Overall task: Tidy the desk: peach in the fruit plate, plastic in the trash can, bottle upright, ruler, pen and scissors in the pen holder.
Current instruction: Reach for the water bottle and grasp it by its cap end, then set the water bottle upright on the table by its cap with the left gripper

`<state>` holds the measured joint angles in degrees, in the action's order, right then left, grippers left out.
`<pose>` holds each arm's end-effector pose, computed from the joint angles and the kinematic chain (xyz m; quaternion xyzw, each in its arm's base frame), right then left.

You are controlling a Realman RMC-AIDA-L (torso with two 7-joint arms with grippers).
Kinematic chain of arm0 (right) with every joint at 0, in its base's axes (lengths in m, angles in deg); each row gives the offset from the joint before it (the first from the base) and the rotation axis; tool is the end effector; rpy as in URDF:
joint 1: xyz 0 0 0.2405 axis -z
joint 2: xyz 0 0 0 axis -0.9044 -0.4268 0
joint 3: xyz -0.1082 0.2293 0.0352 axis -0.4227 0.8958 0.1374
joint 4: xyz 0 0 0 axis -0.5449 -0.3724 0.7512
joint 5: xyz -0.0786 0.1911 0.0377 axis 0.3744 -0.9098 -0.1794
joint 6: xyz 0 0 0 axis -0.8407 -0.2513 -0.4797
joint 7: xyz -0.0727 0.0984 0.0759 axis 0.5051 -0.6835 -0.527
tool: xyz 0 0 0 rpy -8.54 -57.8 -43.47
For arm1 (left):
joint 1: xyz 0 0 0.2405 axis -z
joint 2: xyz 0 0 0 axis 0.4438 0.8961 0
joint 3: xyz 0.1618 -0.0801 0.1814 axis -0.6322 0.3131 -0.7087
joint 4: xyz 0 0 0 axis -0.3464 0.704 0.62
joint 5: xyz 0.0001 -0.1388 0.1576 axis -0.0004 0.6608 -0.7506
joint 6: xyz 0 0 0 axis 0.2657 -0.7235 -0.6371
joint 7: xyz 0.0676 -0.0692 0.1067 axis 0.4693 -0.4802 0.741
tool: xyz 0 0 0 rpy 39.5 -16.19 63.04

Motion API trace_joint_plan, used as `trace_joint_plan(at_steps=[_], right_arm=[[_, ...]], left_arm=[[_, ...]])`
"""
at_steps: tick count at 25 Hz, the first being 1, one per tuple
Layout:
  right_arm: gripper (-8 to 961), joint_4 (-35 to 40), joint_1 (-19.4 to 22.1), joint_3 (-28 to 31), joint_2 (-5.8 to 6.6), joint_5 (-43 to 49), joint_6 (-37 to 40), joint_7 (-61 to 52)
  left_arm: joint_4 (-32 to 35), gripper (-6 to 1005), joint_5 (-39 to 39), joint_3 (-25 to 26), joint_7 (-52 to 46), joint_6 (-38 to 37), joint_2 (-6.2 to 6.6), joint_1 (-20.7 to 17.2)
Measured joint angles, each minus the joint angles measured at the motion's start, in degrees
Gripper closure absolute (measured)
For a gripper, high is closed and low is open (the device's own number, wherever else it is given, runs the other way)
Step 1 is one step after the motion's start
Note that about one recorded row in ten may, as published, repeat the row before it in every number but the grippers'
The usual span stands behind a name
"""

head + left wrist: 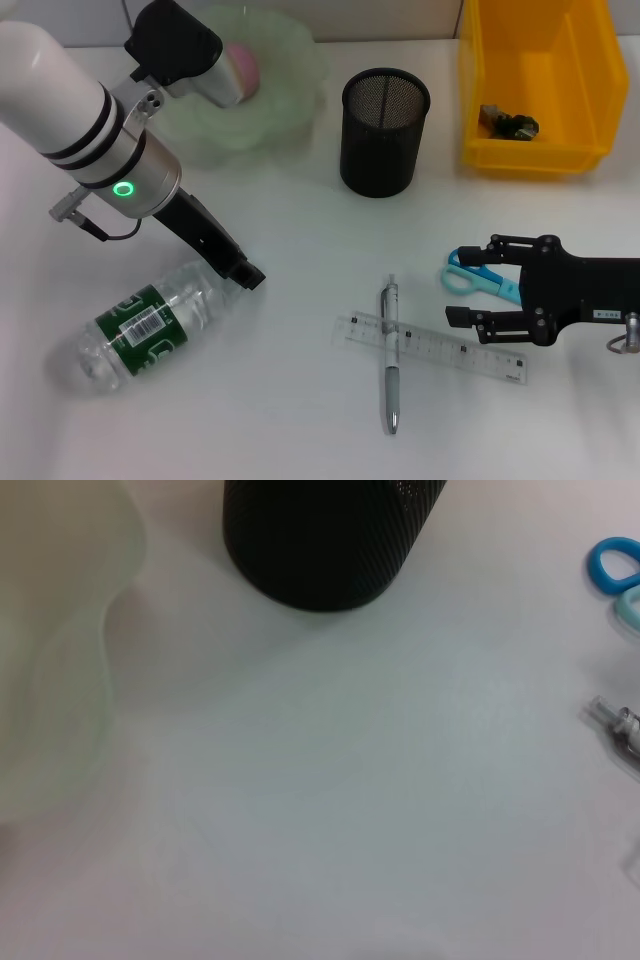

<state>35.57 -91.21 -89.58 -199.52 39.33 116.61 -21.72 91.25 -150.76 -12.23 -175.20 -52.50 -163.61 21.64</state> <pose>0.2958 0.2920 -0.0130 -0.9641 0.1281 0.2037 0.1122 -0.1900 0.3829 -0.0419 -0.9357 -0.2863 0.1858 0.0891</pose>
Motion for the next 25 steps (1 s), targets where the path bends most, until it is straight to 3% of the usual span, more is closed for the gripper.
trace_joint_plan(at_steps=[25], right_arm=[[185, 0.0, -0.2, 0.0, -0.06, 0.0, -0.7, 0.0]], left_arm=[[2.0, 556, 1.0, 1.2, 1.3, -0.8, 0.02, 0.2]])
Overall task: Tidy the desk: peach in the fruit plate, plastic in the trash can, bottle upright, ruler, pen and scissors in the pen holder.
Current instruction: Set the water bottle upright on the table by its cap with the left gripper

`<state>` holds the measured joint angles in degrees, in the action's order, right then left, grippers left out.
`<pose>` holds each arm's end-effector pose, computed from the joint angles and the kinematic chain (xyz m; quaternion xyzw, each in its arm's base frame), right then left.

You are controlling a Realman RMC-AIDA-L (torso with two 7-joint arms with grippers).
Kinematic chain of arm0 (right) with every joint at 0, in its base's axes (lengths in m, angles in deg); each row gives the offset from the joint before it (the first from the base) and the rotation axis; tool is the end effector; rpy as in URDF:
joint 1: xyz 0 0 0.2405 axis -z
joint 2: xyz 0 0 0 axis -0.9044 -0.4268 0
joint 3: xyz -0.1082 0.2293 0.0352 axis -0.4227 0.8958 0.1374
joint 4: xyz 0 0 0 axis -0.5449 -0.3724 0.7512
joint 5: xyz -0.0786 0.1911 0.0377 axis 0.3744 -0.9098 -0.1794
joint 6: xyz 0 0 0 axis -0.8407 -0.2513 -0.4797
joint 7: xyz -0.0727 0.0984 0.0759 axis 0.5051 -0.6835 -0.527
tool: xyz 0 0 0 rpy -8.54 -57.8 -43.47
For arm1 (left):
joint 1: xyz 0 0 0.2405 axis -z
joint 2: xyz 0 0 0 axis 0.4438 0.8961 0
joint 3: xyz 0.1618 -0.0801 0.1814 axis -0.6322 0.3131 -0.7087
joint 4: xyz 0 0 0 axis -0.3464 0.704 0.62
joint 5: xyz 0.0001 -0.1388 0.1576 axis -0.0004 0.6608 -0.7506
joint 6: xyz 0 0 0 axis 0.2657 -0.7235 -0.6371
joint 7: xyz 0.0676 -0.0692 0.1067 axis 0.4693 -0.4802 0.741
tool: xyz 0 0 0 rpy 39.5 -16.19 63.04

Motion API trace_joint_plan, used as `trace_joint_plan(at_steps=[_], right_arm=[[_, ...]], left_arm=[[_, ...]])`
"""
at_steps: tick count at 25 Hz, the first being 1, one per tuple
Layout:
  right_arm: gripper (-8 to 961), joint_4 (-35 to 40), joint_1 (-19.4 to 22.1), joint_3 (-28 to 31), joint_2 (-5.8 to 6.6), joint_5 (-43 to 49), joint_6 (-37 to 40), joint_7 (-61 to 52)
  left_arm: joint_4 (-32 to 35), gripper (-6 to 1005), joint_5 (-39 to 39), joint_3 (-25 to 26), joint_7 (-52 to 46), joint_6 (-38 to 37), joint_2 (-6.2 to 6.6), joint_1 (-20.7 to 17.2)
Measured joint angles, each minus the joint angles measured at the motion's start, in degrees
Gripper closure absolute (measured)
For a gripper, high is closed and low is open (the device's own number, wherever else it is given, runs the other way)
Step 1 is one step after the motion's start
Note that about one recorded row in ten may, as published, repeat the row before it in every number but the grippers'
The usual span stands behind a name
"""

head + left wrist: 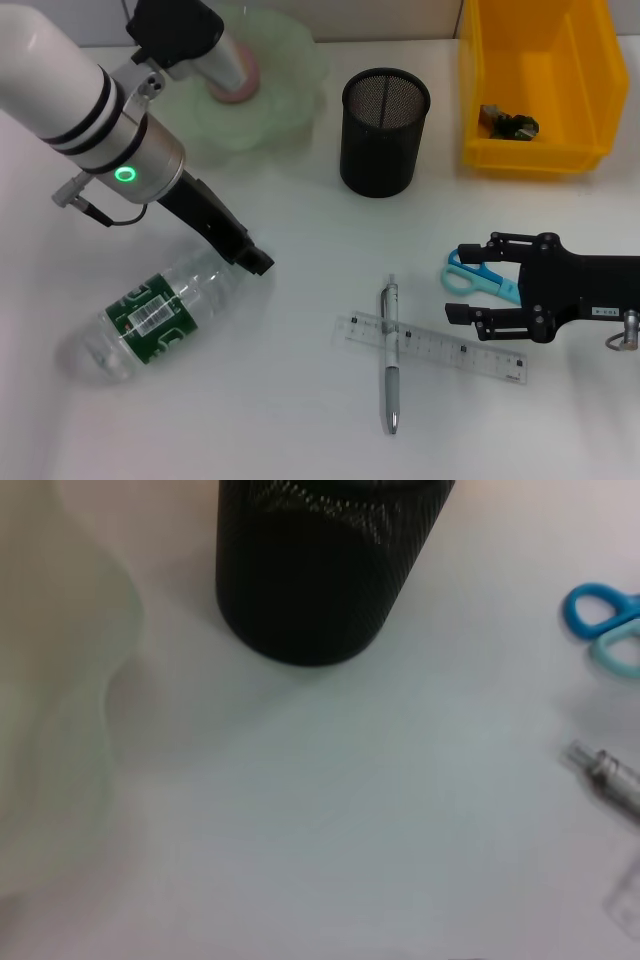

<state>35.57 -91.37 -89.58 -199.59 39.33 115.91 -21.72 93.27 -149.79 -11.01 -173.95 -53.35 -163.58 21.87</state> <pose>0.2959 0.2939 -0.0136 -0.9642 0.1283 0.2009 0.1164 -0.1794 0.3868 -0.0366 -0.9432 -0.2717 0.1681 0.0915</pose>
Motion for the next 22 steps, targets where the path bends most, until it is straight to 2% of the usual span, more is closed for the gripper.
trace_joint_plan(at_steps=[9, 17, 22], right_arm=[[185, 0.0, 0.0, 0.0, -0.03, -0.1, 0.0, -0.1], [185, 0.0, 0.0, 0.0, -0.03, -0.2, 0.0, -0.5], [186, 0.0, 0.0, 0.3, -0.07, -0.3, 0.0, -0.5]], left_arm=[[3.1, 556, 3.9, 7.4, 3.8, -4.0, 0.24, -0.3], [5.1, 556, 8.3, 11.0, 8.1, -6.9, 0.38, -1.0], [5.9, 556, 10.4, 14.9, 11.9, -7.5, 0.43, -1.7]])
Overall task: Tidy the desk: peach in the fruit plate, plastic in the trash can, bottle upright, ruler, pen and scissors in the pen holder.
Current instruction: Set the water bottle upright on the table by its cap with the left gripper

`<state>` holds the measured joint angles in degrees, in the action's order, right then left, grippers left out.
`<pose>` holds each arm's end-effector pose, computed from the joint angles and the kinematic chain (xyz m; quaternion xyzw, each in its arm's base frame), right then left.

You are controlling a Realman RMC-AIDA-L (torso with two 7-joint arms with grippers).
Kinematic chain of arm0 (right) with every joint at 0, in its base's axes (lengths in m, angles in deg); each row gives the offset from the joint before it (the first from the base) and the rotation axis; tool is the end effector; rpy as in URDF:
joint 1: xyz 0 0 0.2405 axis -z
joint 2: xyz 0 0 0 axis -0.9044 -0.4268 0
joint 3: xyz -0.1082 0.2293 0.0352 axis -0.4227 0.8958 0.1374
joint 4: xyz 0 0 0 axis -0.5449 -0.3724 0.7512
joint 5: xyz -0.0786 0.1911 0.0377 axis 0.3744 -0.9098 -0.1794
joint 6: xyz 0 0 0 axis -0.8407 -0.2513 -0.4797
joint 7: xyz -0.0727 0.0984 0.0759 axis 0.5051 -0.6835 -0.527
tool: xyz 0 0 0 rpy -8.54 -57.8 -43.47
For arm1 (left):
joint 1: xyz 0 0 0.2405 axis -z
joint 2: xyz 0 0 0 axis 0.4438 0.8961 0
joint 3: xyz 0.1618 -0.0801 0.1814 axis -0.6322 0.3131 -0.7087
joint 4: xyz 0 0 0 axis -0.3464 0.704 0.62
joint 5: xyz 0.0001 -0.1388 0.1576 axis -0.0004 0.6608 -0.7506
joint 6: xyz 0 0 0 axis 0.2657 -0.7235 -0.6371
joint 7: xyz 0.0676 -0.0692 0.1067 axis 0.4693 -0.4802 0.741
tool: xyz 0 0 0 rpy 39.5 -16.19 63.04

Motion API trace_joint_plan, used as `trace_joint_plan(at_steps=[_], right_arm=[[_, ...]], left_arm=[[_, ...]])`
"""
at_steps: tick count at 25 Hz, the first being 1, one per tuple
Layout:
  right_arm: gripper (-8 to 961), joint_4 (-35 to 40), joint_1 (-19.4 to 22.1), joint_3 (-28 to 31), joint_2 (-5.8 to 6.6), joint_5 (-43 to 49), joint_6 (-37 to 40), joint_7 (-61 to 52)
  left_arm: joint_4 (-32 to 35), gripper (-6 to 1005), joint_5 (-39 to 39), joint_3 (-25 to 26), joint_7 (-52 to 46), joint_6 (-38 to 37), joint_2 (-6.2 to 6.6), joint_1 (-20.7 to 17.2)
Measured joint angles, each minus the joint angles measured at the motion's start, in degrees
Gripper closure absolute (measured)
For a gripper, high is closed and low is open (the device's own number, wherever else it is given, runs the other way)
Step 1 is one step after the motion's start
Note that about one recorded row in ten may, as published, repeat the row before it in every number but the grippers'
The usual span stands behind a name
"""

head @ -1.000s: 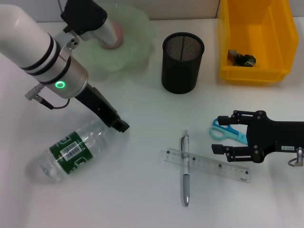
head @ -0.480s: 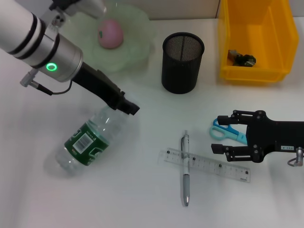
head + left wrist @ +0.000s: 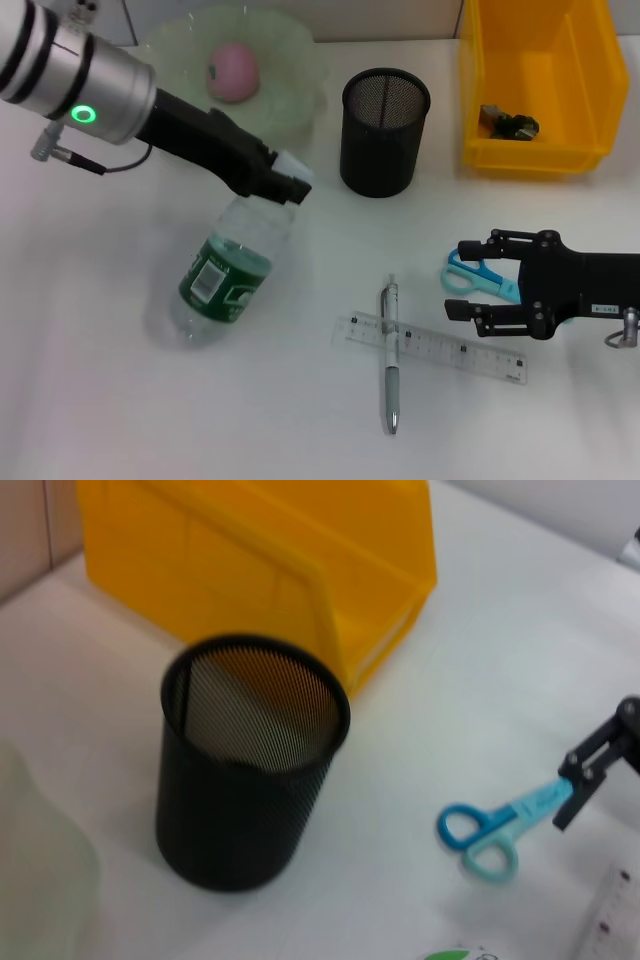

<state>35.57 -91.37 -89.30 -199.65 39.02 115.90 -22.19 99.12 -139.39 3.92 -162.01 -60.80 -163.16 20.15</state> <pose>0.2953 0.2946 -0.0131 -0.9624 0.1331 0.2049 0.1189 -0.1552 0.3914 0.0051 -0.9691 -0.2355 0.0080 0.0734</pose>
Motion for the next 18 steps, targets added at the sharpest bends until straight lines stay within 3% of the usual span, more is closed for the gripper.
trace_joint_plan(at_steps=[18], right_arm=[[186, 0.1, -0.4, 0.3, -0.32, -0.1, 0.1, -0.2]], left_arm=[[3.5, 556, 8.5, 5.7, 11.6, -0.2, 0.40, -5.2]])
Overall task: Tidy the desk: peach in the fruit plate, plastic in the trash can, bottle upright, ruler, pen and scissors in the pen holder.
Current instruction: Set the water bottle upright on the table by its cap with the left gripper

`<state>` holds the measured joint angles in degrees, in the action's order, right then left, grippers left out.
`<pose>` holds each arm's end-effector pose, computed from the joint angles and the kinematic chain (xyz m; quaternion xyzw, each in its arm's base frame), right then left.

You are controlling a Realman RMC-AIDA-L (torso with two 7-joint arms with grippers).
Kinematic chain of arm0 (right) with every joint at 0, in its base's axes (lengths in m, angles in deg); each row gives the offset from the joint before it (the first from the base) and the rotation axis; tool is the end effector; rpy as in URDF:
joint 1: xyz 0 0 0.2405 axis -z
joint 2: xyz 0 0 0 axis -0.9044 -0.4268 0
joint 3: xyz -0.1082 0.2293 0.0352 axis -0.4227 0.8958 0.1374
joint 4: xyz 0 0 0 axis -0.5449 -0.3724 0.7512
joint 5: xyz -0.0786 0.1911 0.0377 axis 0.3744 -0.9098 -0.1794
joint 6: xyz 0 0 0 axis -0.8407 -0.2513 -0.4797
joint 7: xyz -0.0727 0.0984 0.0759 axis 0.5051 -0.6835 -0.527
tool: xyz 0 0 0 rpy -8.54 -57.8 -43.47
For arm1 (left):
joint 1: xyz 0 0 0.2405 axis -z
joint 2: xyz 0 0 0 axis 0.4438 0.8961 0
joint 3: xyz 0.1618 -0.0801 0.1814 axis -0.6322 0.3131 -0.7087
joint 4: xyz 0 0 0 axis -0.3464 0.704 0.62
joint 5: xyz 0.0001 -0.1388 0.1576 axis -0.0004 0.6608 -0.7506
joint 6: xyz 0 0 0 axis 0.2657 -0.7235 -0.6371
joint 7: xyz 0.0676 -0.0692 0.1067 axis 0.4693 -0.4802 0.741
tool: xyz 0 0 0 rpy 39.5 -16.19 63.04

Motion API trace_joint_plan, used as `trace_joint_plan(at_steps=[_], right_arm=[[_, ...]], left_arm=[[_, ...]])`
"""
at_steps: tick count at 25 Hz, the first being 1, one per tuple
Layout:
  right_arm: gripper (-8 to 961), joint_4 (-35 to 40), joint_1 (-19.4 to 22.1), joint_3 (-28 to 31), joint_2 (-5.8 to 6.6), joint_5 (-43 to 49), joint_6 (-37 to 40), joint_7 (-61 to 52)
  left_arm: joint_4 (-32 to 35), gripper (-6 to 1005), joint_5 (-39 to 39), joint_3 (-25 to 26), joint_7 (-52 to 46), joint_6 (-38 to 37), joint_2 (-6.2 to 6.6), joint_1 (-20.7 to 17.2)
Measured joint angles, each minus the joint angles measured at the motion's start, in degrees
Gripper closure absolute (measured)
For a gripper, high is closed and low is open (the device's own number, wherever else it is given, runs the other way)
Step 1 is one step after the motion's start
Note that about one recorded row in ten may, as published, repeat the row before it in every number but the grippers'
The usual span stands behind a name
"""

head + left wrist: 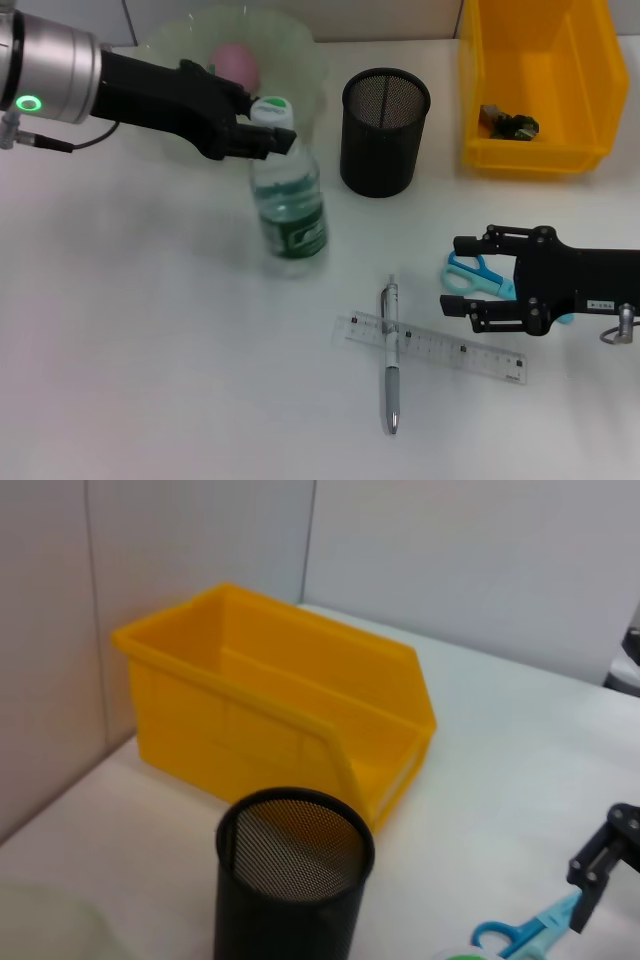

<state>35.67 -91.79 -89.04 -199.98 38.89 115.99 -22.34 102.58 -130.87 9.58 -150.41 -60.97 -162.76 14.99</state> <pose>0.2916 0.2967 -0.0144 -0.9616 0.1313 0.2098 0.1186 -0.1655 0.3882 0.0330 -0.9746 -0.1750 -0.0847 0.1112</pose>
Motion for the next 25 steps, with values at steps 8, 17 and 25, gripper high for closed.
trace_joint_plan(at_steps=[8, 17, 25], right_arm=[[185, 0.0, 0.0, 0.0, -0.19, 0.0, -0.2, 0.0], [185, -0.1, 0.3, 0.0, -0.33, 0.0, -0.5, 0.0], [185, -0.4, 0.5, 0.1, -0.96, 0.0, -2.3, 0.3]], left_arm=[[0.1, 556, 1.9, 1.7, 2.6, 0.4, 0.19, -1.2], [0.1, 556, 8.6, 2.1, 13.6, 0.5, 0.21, -5.8], [-0.6, 556, 10.9, 3.3, 16.6, 1.9, 0.14, -8.2]])
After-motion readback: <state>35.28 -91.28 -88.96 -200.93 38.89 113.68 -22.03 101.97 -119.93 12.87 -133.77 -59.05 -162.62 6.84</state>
